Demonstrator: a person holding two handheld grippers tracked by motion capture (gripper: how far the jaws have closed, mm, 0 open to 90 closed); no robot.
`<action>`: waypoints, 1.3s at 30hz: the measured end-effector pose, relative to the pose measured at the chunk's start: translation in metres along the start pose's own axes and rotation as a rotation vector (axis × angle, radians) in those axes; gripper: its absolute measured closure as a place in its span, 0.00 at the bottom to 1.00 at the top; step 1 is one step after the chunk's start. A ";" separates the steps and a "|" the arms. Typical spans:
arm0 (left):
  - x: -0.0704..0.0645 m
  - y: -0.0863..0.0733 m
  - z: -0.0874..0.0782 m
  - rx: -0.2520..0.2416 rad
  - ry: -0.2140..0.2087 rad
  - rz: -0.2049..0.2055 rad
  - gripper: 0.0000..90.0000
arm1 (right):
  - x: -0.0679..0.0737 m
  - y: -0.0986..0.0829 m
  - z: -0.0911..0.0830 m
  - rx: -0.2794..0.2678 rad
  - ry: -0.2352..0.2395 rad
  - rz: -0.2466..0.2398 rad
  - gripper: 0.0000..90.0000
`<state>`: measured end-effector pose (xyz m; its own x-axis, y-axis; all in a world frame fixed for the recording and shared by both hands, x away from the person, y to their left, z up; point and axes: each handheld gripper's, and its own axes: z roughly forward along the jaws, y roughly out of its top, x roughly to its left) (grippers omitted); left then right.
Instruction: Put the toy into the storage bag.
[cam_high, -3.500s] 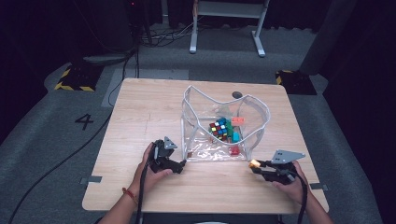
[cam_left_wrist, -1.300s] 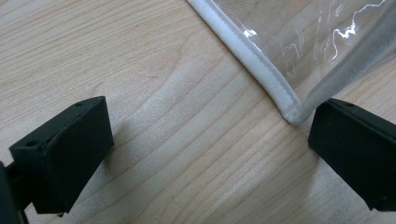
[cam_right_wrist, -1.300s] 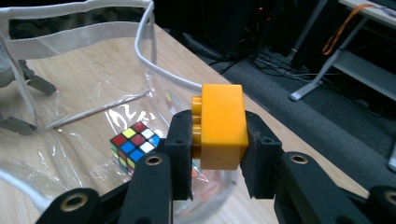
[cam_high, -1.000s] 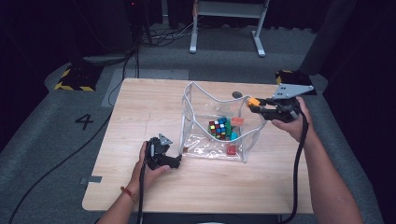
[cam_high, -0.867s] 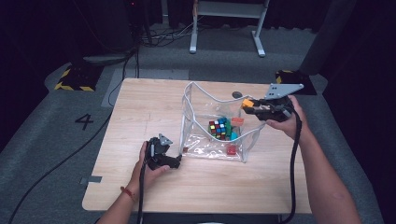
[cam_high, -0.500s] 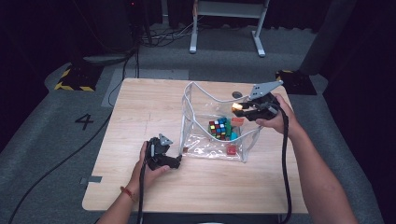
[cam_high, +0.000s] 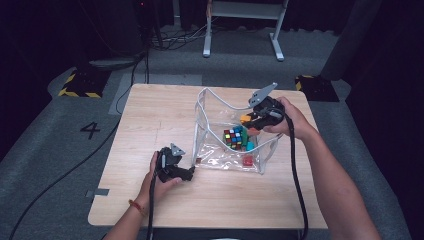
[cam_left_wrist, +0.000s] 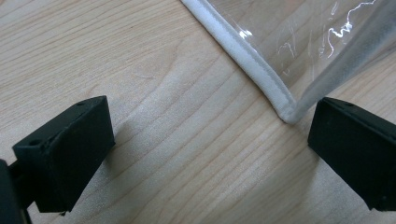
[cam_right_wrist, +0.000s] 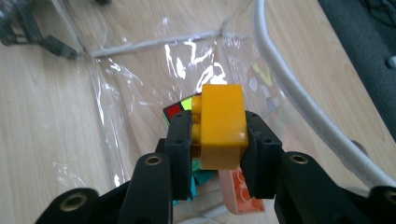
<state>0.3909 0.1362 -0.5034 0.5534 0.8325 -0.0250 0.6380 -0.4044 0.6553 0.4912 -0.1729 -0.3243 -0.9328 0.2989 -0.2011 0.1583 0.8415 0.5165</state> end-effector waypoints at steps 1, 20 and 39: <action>0.000 0.000 0.000 0.000 0.001 0.000 0.01 | -0.001 0.000 0.003 0.005 0.007 0.005 0.75; 0.000 0.000 0.000 0.001 -0.001 -0.002 0.01 | -0.015 -0.018 0.013 0.274 0.030 -0.011 0.75; 0.000 0.000 0.000 0.005 -0.005 0.001 0.00 | -0.025 -0.046 -0.007 0.243 0.023 0.025 0.73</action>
<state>0.3908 0.1357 -0.5032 0.5566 0.8303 -0.0282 0.6400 -0.4069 0.6517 0.5054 -0.2221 -0.3369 -0.9343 0.3133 -0.1703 0.2522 0.9182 0.3055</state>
